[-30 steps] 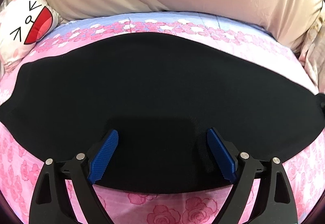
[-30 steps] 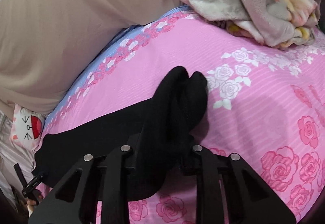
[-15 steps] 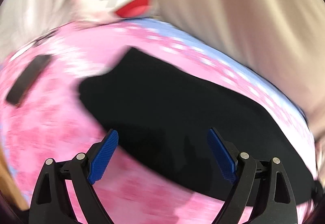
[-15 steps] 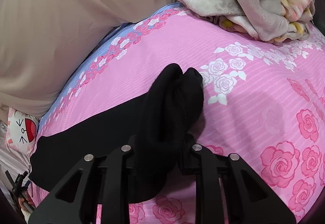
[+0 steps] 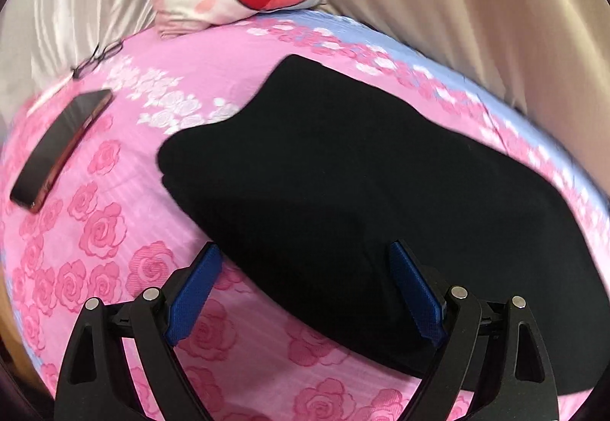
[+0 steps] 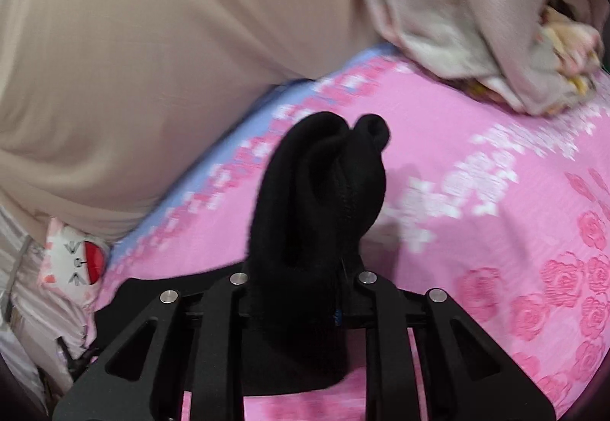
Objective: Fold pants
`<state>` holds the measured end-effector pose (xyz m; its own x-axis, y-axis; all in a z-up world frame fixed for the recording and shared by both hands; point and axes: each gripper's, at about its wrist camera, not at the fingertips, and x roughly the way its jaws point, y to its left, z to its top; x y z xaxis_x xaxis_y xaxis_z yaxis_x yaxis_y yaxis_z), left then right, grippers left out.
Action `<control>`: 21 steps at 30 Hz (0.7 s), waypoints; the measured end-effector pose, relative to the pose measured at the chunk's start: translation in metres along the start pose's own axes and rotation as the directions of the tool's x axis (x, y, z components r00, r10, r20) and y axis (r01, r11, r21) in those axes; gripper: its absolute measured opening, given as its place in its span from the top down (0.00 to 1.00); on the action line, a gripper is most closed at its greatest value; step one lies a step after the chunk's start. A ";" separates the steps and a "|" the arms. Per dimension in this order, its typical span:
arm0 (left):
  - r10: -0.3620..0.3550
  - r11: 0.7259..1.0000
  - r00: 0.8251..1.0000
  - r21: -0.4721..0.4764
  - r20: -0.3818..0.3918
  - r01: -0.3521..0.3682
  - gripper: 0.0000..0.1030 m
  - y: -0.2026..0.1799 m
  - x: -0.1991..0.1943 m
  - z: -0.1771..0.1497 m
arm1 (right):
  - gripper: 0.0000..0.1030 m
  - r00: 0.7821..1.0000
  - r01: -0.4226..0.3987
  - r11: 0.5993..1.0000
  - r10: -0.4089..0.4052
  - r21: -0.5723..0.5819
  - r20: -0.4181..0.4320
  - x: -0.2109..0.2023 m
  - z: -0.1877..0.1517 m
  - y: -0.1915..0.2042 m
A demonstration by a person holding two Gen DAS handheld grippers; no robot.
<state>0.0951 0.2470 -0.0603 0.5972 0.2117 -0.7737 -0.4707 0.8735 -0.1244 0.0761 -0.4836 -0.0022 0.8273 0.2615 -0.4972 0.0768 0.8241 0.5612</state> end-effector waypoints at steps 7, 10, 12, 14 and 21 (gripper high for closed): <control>-0.127 0.991 0.991 -0.038 0.038 0.128 0.16 -0.004 -0.025 -0.012 | 0.81 0.983 -0.180 0.967 0.169 -0.179 -0.075 0.021 -0.008 0.128; -0.192 0.981 0.979 -0.005 0.062 0.193 0.16 -0.017 -0.043 -0.017 | 0.81 0.962 -0.260 0.934 0.229 -0.243 -0.150 0.047 -0.024 0.185; -0.213 0.977 0.975 0.036 0.070 0.211 0.16 -0.028 -0.051 -0.020 | 0.81 0.944 -0.307 0.907 0.253 -0.288 -0.210 0.073 -0.042 0.226; -0.225 0.974 0.972 0.052 0.071 0.222 0.16 -0.033 -0.054 -0.021 | 0.81 0.929 -0.340 0.886 0.264 -0.316 -0.261 0.093 -0.063 0.254; -0.240 0.970 0.970 0.049 0.043 0.238 0.16 -0.021 -0.051 -0.028 | 0.81 0.889 -0.370 0.837 0.193 -0.402 -0.416 0.179 -0.157 0.323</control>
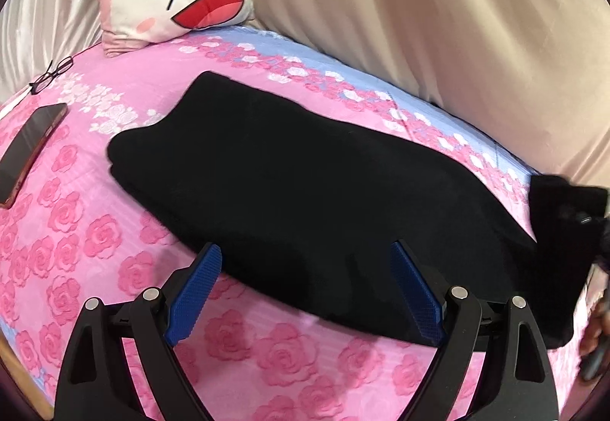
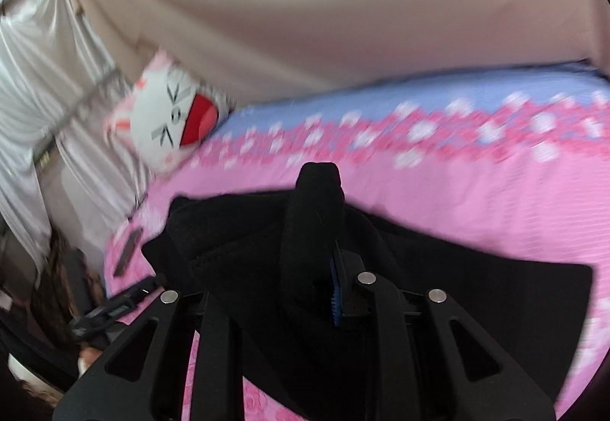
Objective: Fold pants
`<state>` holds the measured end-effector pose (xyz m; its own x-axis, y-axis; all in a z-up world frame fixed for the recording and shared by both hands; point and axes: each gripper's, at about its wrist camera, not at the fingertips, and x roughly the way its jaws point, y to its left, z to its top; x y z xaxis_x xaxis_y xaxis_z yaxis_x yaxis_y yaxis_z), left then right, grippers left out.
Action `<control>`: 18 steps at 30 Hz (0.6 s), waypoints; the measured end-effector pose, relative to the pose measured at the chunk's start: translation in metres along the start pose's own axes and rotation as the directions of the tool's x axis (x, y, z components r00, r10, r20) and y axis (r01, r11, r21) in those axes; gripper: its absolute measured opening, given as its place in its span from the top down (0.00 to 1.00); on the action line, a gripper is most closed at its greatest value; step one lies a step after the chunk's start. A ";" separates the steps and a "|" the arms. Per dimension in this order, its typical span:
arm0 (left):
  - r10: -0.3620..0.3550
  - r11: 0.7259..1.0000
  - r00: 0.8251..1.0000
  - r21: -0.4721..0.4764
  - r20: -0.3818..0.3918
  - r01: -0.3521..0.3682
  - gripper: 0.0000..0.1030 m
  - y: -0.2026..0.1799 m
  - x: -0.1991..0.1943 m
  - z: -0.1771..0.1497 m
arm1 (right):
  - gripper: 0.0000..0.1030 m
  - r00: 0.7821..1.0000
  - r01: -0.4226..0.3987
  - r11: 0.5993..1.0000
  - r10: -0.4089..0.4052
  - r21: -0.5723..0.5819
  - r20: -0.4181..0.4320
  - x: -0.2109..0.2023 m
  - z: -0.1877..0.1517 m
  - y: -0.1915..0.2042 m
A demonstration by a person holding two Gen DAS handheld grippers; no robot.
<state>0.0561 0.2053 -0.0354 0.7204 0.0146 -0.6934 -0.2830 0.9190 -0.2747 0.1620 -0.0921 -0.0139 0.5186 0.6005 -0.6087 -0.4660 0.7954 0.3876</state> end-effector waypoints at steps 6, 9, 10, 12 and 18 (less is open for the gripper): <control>0.033 0.998 0.999 -0.050 -0.001 -0.033 0.16 0.031 -0.001 0.002 | 0.76 0.991 0.065 0.991 -0.078 -0.118 -0.109 0.058 -0.039 0.024; 0.048 0.996 0.999 -0.073 -0.005 -0.048 0.16 0.045 0.000 0.001 | 0.38 0.994 0.016 0.988 -0.034 -0.156 -0.109 0.045 -0.046 0.036; 0.049 0.996 0.999 -0.080 -0.006 -0.050 0.16 0.048 0.001 0.001 | 0.19 0.994 -0.021 0.989 0.006 -0.145 -0.108 0.036 -0.048 0.040; 0.047 0.994 0.999 -0.099 -0.016 -0.048 0.16 0.056 0.004 0.000 | 0.19 0.995 -0.081 0.984 0.071 -0.161 -0.068 0.015 -0.048 0.050; 0.027 0.991 1.000 -0.127 -0.011 -0.028 0.16 0.066 0.006 -0.003 | 0.43 0.999 -0.047 0.997 0.045 -0.059 -0.030 -0.003 -0.033 0.027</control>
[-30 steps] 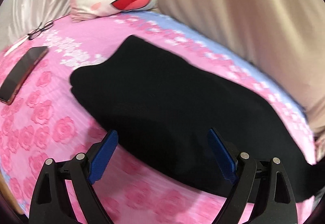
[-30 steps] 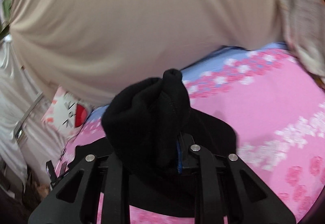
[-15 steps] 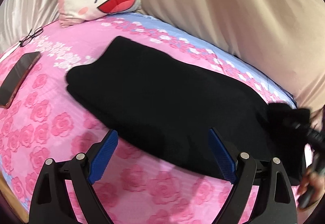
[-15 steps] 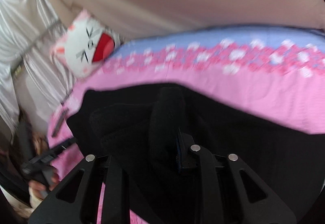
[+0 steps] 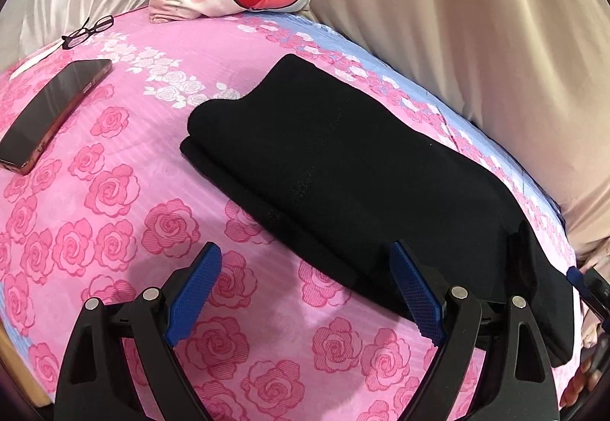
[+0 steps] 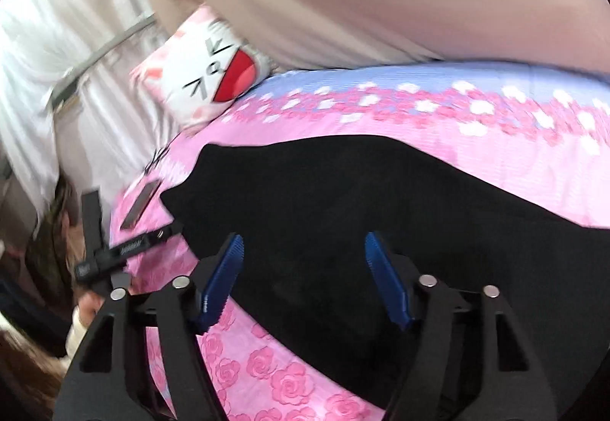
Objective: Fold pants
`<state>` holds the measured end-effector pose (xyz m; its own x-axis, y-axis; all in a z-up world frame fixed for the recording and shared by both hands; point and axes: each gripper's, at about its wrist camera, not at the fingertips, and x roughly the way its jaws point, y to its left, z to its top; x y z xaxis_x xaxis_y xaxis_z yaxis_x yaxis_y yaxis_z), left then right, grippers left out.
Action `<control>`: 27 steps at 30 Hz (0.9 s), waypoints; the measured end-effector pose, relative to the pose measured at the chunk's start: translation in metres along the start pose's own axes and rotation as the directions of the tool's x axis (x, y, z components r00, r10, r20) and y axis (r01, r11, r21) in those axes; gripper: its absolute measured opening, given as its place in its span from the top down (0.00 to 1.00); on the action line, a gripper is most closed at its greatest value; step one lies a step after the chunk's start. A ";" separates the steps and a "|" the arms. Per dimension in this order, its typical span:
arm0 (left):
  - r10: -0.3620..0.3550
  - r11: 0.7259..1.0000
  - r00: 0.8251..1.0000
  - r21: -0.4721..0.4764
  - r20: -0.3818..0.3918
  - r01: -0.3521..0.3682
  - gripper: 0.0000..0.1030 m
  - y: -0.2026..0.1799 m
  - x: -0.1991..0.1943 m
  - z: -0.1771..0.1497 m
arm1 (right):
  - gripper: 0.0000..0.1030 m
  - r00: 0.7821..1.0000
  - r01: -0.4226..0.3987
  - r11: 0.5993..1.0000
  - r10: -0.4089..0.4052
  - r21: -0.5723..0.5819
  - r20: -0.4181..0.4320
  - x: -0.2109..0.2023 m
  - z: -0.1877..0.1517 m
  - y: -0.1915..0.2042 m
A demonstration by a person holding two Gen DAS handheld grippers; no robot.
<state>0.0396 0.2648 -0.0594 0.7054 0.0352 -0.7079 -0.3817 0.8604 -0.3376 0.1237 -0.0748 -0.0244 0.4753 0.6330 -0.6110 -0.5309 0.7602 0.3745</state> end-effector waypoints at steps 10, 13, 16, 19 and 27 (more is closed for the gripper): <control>-0.114 0.961 0.993 -0.254 0.007 0.112 0.16 0.056 -0.016 0.014 | 0.42 0.999 0.024 0.997 -0.027 0.073 0.046 0.011 -0.016 -0.025; -0.172 0.910 0.984 -0.377 0.037 0.173 0.16 0.079 -0.015 0.024 | 0.42 0.991 0.058 0.995 -0.067 0.082 0.112 -0.012 -0.032 -0.032; -0.166 0.892 0.985 -0.418 0.047 0.171 0.16 0.084 -0.006 0.035 | 0.41 0.985 0.082 0.991 -0.097 0.108 0.140 -0.028 -0.045 -0.043; -0.138 0.897 0.990 -0.418 0.042 0.142 0.16 0.076 0.000 0.043 | 0.36 0.984 0.103 0.984 -0.123 0.147 0.129 -0.034 -0.055 -0.057; -0.077 0.930 0.996 -0.357 0.042 0.087 0.15 0.054 0.011 0.050 | 0.17 0.982 0.185 0.953 -0.171 -0.239 0.077 0.001 -0.039 0.022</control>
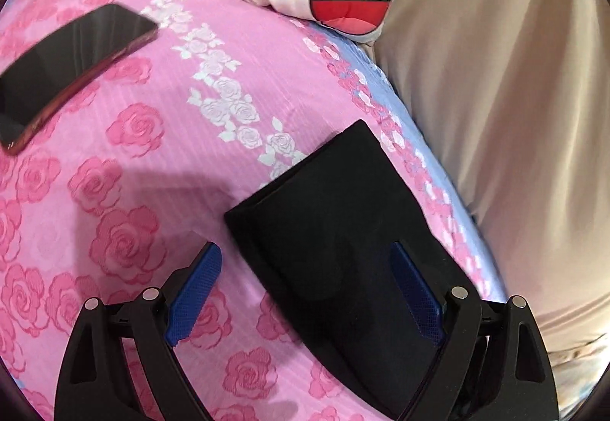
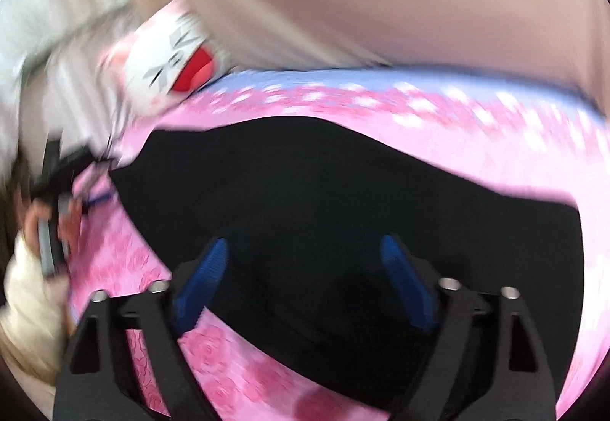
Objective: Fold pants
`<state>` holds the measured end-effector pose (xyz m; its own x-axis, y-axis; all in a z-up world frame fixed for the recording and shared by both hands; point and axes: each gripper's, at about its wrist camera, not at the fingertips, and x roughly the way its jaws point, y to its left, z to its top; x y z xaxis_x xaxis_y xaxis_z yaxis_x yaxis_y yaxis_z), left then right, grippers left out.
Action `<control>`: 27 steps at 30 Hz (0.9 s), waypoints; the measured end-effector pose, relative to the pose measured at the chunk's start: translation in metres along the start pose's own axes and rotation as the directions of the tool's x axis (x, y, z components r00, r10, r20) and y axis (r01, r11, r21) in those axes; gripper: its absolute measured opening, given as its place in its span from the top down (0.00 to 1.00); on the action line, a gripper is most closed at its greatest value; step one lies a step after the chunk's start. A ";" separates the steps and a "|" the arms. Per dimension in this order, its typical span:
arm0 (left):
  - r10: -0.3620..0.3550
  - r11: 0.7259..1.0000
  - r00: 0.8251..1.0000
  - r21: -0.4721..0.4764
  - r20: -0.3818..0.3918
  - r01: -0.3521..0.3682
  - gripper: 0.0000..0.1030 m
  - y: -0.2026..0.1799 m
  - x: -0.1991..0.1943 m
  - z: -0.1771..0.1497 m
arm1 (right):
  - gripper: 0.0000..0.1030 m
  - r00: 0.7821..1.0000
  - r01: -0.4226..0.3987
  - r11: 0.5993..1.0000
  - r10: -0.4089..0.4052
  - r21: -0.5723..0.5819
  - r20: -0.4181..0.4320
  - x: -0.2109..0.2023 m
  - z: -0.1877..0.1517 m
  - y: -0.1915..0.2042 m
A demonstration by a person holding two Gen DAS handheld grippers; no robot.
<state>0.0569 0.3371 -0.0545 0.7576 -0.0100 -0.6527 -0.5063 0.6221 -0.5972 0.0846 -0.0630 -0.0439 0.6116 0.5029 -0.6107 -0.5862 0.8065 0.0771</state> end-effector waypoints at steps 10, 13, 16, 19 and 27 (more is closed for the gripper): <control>-0.032 0.999 0.999 -0.024 0.008 0.032 0.12 -0.004 0.020 0.017 | 0.31 0.996 0.000 0.995 -0.009 -0.102 -0.091 0.045 0.000 0.032; -0.026 0.999 0.999 -0.025 0.027 0.026 0.53 -0.005 0.022 0.019 | 0.10 0.998 -0.055 0.998 0.055 0.042 0.004 0.024 -0.002 0.010; -0.038 0.999 0.999 -0.032 0.007 0.038 0.79 -0.004 0.033 0.019 | 0.10 0.992 -0.103 0.978 0.086 0.182 0.095 -0.006 -0.011 -0.018; -0.035 0.999 0.998 0.011 0.045 0.034 0.81 -0.016 0.024 0.017 | 0.10 0.990 -0.042 0.965 0.004 0.260 0.144 -0.040 -0.028 -0.046; -0.146 0.934 0.981 0.344 0.131 0.093 0.81 -0.143 -0.029 -0.020 | 0.10 0.960 0.132 0.871 -0.232 0.473 0.160 -0.116 -0.079 -0.134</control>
<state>0.0991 0.2325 0.0409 0.8707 0.0016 -0.4918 -0.2607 0.8495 -0.4587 0.0500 -0.2542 -0.0458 0.8077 0.3449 -0.4781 -0.1785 0.9160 0.3593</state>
